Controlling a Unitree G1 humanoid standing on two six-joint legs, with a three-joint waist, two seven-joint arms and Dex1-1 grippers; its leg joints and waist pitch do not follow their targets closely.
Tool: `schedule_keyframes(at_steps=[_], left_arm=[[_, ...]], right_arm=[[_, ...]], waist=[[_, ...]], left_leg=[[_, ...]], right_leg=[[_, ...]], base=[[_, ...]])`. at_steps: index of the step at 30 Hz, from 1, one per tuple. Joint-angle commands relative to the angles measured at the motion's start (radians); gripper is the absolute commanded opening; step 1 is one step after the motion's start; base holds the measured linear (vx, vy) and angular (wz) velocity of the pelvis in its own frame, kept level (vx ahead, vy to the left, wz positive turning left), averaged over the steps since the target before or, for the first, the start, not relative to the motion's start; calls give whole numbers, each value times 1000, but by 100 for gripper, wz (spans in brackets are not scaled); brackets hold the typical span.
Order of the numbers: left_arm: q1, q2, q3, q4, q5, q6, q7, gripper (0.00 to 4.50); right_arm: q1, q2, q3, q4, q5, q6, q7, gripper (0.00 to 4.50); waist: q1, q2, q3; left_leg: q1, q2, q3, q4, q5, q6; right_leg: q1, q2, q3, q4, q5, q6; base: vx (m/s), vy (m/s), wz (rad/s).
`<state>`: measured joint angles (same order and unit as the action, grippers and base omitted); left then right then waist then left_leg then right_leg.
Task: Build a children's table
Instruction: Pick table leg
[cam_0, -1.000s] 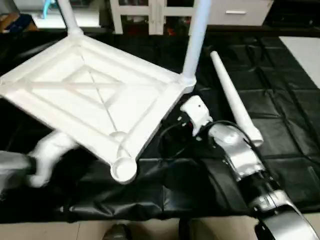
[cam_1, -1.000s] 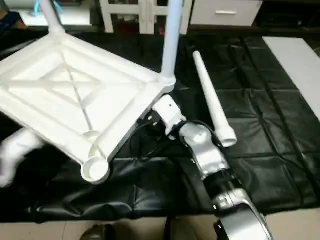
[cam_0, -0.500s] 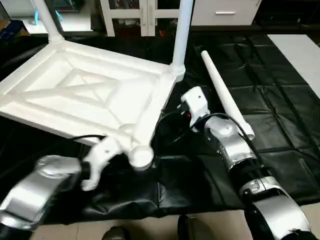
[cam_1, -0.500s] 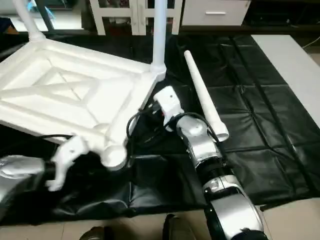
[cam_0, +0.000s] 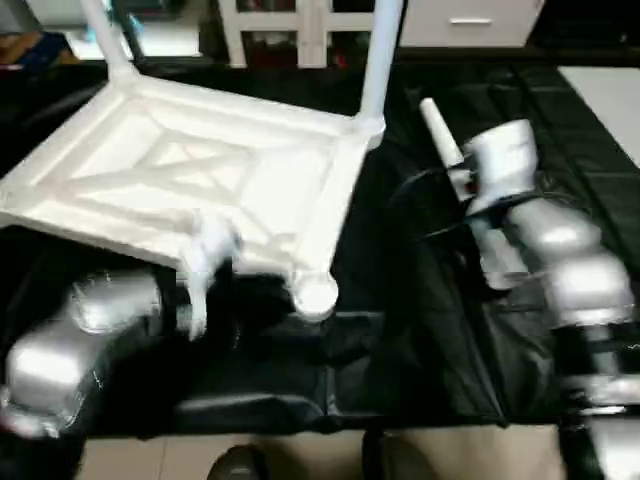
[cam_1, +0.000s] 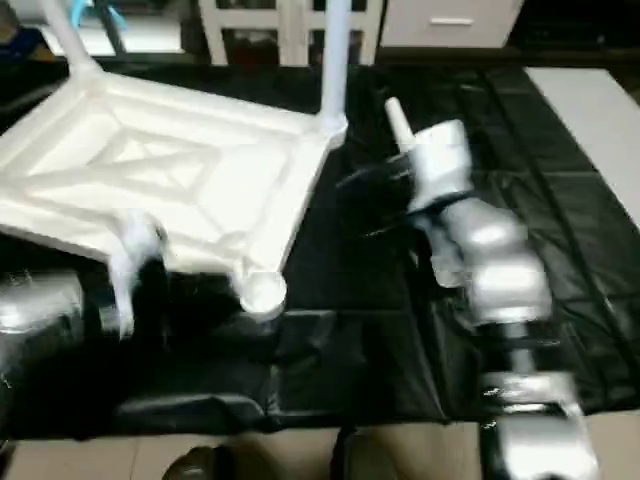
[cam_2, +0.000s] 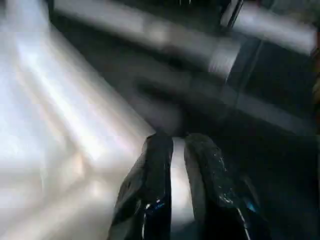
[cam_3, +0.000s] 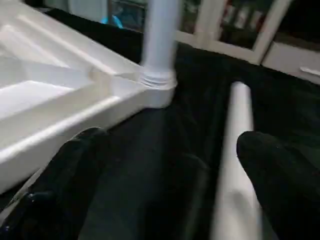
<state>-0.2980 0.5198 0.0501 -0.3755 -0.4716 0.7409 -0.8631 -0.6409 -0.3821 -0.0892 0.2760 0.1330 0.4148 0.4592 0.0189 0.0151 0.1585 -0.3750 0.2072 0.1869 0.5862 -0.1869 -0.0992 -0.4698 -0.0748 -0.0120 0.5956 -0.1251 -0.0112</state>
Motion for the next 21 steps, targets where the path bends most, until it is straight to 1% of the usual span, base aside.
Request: schedule_keyframes(at_steps=[1,2,3,4,5,6,7,8,9,10,11,12,13,14,16,17,18,19,20,21], left_arm=[[-18,-19,19,-3,-38,15,17,70],[-39,-34,13,4,-35,5,29,70],[-55,-48,4,9,-29,1,39,70],[-67,-61,-14,12,-12,-9,51,70],[-70,-69,-35,11,5,-23,55,70],[-70,-74,-48,8,15,-31,58,70],[-71,-80,-57,7,19,-33,61,70],[-73,-91,-73,5,23,-31,73,70],[-73,-99,-80,3,20,-25,79,70],[-73,-104,-89,-1,14,-18,84,70],[-70,-106,-98,-4,15,-18,86,70],[-68,-107,-108,-6,16,-17,88,70],[-65,-107,-114,-8,10,-11,84,70],[-65,-107,-114,-8,10,-11,84,70],[-52,-101,-132,-21,3,-4,73,70],[-45,-96,-139,-28,-1,0,67,70],[-45,-96,-139,-28,-1,0,67,70],[-40,-94,-144,-35,-3,3,69,70],[-39,-93,-145,-38,-4,4,72,70],[-40,-92,-145,-38,-4,6,74,73]], right_arm=[[1,-27,-7,14,-5,71,3,450],[-2,-49,3,22,-25,128,2,450],[-8,-65,8,32,-34,167,4,450],[-18,-78,10,45,-41,202,2,450],[-30,-84,5,63,-44,215,-7,450],[-38,-87,0,63,-43,237,-17,450],[-44,-91,0,63,-41,260,-16,450],[-56,-105,8,64,-38,309,-11,450],[-64,-119,23,71,-52,338,-13,450],[-74,-133,36,86,-62,368,-14,450],[-78,-140,43,99,-64,382,-7,450],[-81,-145,46,112,-60,393,3,450],[-83,-144,42,127,-50,408,14,450],[-83,-144,42,127,-49,408,14,450],[-84,-145,50,165,-28,454,56,450],[-81,-148,60,183,-21,481,81,450],[-81,-148,60,183,-21,481,81,450],[-77,-148,61,203,-6,525,102,450],[-79,-145,53,217,13,560,117,450],[-81,-141,41,228,24,570,118,432]], waist=[[-2,-6,-69],[-2,-4,-69],[-2,-3,-72],[-3,-2,-73],[-3,-2,-73],[-8,-3,-76],[-10,-1,-80],[-13,-1,-78],[-13,-1,-77],[-12,-1,-79],[-11,0,-77],[-8,-1,-76],[-6,-1,-74],[-6,-1,-74],[-6,-2,-74],[-6,-2,-74],[-5,-2,-75],[-6,-4,-72],[-6,-8,-72],[-5,-8,-71]], left_leg=[[3,-16,11,-64,-199,39],[2,-16,9,-63,-186,42],[4,-17,11,-60,-166,49],[-1,-16,10,-59,-146,55],[-1,-16,10,-59,-146,55],[-3,-16,8,-58,-129,67],[-3,-15,8,-55,-103,76],[-3,-14,8,-56,-96,83],[-1,-14,9,-55,-93,89],[1,-13,10,-53,-87,99],[2,-12,10,-54,-92,100],[4,-11,12,-53,-102,103],[1,-10,12,-54,-112,102],[2,-10,11,-54,-115,101],[4,-8,11,-55,-129,98],[3,-8,10,-55,-129,97],[4,-8,10,-54,-128,97],[3,-7,10,-56,-134,97],[3,-6,10,-56,-137,93],[3,-6,9,-56,-139,91]], right_leg=[[77,-11,17,-62,-230,-220],[79,-10,17,-61,-232,-218],[78,-10,18,-61,-225,-218],[81,-12,18,-60,-211,-224],[81,-12,18,-60,-211,-224],[83,-13,16,-58,-200,-228],[84,-14,16,-53,-163,-239],[82,-11,16,-54,-148,-246],[82,-10,15,-53,-136,-252],[82,-10,15,-52,-119,-270],[80,-11,15,-54,-122,-274],[79,-11,15,-54,-129,-276],[80,-12,14,-56,-145,-275],[80,-13,14,-56,-152,-274],[79,-14,13,-56,-171,-276],[79,-14,13,-56,-172,-276],[79,-14,13,-56,-170,-277],[79,-15,13,-57,-178,-274],[79,-15,13,-58,-190,-272],[79,-16,14,-58,-197,-271]], base=[[0,0,0],[0,0,0],[0,0,0],[0,0,0],[0,0,0],[0,0,0],[0,0,0],[0,0,0],[0,0,0],[0,0,0],[0,0,0],[0,0,0],[0,0,0],[0,0,0],[0,0,0],[0,0,0],[0,0,0],[0,0,0],[0,0,0],[0,0,0]])
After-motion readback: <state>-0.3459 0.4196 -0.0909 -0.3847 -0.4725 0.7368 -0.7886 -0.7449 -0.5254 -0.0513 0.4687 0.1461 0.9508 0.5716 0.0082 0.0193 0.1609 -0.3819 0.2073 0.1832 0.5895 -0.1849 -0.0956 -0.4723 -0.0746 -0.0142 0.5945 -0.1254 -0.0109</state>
